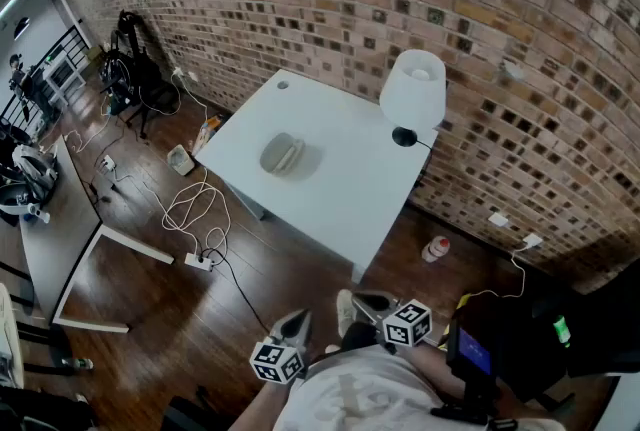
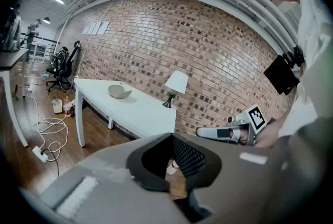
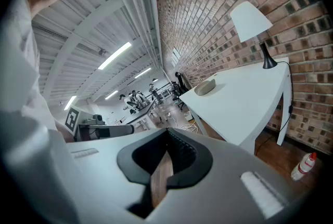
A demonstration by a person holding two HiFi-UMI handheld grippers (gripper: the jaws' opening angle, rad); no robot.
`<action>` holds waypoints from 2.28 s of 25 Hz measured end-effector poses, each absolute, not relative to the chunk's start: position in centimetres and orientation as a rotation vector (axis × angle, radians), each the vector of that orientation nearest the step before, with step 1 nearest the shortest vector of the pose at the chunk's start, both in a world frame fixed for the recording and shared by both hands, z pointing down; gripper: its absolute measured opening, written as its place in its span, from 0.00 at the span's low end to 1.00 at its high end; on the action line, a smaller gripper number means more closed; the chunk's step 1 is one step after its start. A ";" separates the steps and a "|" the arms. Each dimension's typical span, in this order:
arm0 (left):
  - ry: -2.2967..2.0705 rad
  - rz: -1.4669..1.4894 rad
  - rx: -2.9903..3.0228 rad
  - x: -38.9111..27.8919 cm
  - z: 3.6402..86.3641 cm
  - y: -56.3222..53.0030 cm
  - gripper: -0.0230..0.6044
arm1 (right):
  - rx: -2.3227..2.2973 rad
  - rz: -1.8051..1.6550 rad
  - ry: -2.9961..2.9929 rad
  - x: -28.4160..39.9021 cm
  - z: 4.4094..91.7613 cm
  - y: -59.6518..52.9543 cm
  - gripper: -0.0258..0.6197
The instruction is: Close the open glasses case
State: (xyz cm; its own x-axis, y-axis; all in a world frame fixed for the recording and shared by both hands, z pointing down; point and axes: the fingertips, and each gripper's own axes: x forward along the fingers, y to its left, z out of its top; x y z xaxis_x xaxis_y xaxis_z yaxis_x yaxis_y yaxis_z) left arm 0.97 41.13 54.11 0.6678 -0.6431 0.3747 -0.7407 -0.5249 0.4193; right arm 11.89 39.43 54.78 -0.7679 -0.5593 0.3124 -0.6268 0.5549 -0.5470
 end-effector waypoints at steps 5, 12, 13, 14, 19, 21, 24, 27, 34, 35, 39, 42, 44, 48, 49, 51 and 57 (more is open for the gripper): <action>-1.034 0.231 2.358 0.5 54.3 36.2 0.04 | 1.044 0.971 -2.683 11.0 54.7 34.8 0.05; -1.113 0.207 2.322 -2.7 53.8 29.8 0.04 | 0.937 0.929 -2.679 7.7 54.6 27.9 0.05; -1.139 0.199 2.308 -3.2 53.7 28.9 0.04 | 0.899 0.925 -2.684 7.2 54.5 26.9 0.05; -1.167 0.189 2.295 -3.8 53.5 27.8 0.04 | 0.862 0.916 -2.695 6.6 54.1 25.8 0.05; -1.249 0.152 2.249 -5.5 52.8 23.9 0.04 | 0.774 0.895 -2.727 4.8 52.7 20.7 0.05; -1.257 0.155 2.242 -5.5 52.6 23.0 0.04 | 0.752 0.899 -2.736 4.5 52.3 19.4 0.05; -1.269 0.156 2.228 -5.7 52.1 21.5 0.04 | 0.734 0.885 -2.753 4.6 52.5 17.8 0.05; -1.282 0.173 2.222 -5.3 51.7 19.9 0.04 | 0.746 0.904 -2.770 5.2 52.7 15.8 0.05; -1.230 0.255 2.287 -3.1 50.8 15.1 0.04 | 0.849 0.930 -2.802 7.8 53.2 13.3 0.05; -1.212 0.258 2.304 -2.3 50.6 14.7 0.04 | 0.870 0.942 -2.786 8.3 53.6 13.1 0.05; -1.118 0.281 2.353 0.0 51.0 13.6 0.04 | 0.945 0.967 -2.756 9.8 53.7 12.9 0.05; -1.065 0.293 2.378 0.7 51.3 11.6 0.04 | 1.018 0.952 -2.730 11.0 54.2 11.6 0.05; -1.009 0.302 2.406 1.3 51.3 10.6 0.04 | 1.083 0.966 -2.707 11.5 54.5 10.8 0.05; -0.920 0.306 2.456 1.2 51.1 7.9 0.04 | 1.183 0.963 -2.685 10.6 53.8 8.6 0.05; -0.906 0.308 2.456 0.8 51.3 7.3 0.04 | 1.196 0.959 -2.681 10.0 53.7 8.2 0.05; -0.868 0.310 2.456 0.0 51.8 6.3 0.04 | 1.234 0.975 -2.648 9.3 54.0 7.7 0.05; -0.792 0.279 2.485 -4.3 51.3 1.6 0.04 | 1.390 0.992 -2.563 6.7 53.7 4.6 0.05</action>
State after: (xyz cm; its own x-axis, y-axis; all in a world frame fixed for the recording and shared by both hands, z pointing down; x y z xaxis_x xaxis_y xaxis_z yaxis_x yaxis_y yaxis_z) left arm -4.29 1.65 51.31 0.8086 -0.4815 0.3382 -0.5870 -0.6984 0.4094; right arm 6.67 4.62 53.68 -0.5912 -0.7306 0.3415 -0.7702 0.3859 -0.5079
